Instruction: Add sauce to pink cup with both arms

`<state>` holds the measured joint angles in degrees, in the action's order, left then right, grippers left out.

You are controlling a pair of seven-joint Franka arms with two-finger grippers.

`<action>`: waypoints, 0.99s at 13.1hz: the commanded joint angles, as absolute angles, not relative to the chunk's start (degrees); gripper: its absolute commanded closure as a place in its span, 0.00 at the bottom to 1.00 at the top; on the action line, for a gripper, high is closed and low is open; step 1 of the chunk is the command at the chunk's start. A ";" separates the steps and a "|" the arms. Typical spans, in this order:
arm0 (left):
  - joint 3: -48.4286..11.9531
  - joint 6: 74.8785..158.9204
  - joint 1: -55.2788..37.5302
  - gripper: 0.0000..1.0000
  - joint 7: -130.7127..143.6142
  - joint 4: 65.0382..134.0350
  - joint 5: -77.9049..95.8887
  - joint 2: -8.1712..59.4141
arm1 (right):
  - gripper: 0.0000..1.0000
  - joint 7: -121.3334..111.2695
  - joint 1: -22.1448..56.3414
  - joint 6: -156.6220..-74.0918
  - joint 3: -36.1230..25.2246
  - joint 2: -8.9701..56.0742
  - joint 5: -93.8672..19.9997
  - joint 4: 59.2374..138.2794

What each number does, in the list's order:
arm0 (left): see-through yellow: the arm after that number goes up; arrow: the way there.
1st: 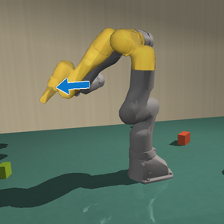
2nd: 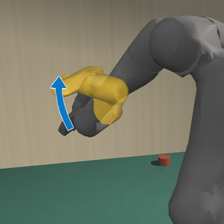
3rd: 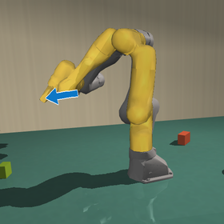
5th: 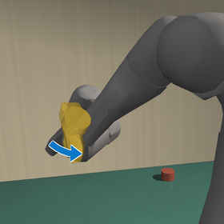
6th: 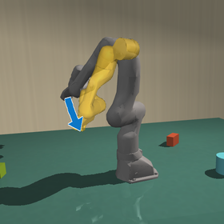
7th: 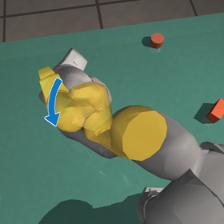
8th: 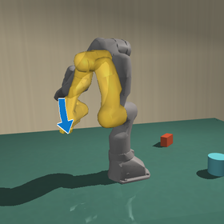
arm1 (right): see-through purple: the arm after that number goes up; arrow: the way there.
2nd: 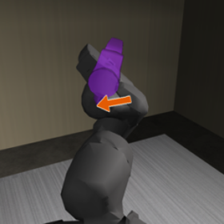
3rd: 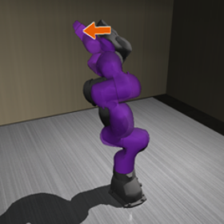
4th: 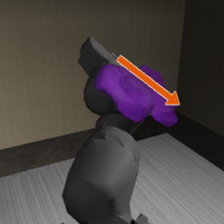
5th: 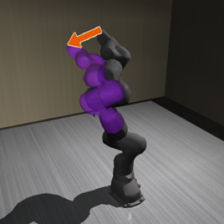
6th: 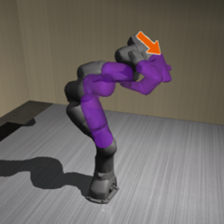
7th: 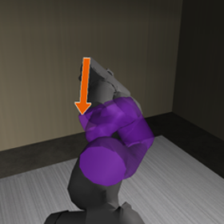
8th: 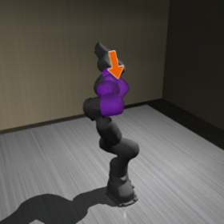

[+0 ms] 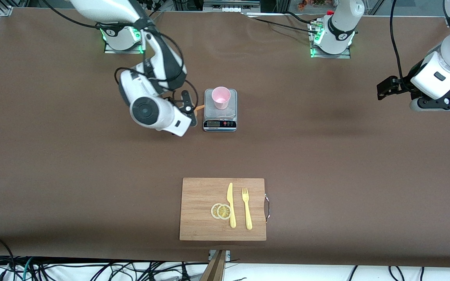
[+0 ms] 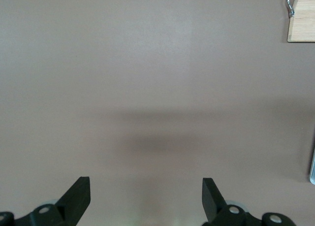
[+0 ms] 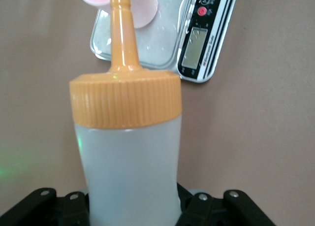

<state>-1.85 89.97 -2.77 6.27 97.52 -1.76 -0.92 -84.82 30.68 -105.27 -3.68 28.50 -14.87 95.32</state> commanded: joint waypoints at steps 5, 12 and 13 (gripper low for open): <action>-2.29 89.47 -2.72 0.00 4.92 96.77 -0.79 -1.05 | 1.00 -108.25 15.75 -101.35 -3.08 27.68 -30.74 98.96; -2.29 89.30 -2.73 0.00 4.92 96.42 -0.79 -0.79 | 1.00 -131.19 1.69 -89.41 -2.99 33.74 -45.77 98.97; -2.29 89.38 -2.64 0.00 4.92 96.42 -0.79 -0.70 | 1.00 -133.83 0.10 -87.21 -2.99 35.06 -47.88 98.96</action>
<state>-2.35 89.97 -2.88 6.27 97.34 -1.76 -0.93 -129.05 3.57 -91.00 -3.98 33.48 -43.85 98.90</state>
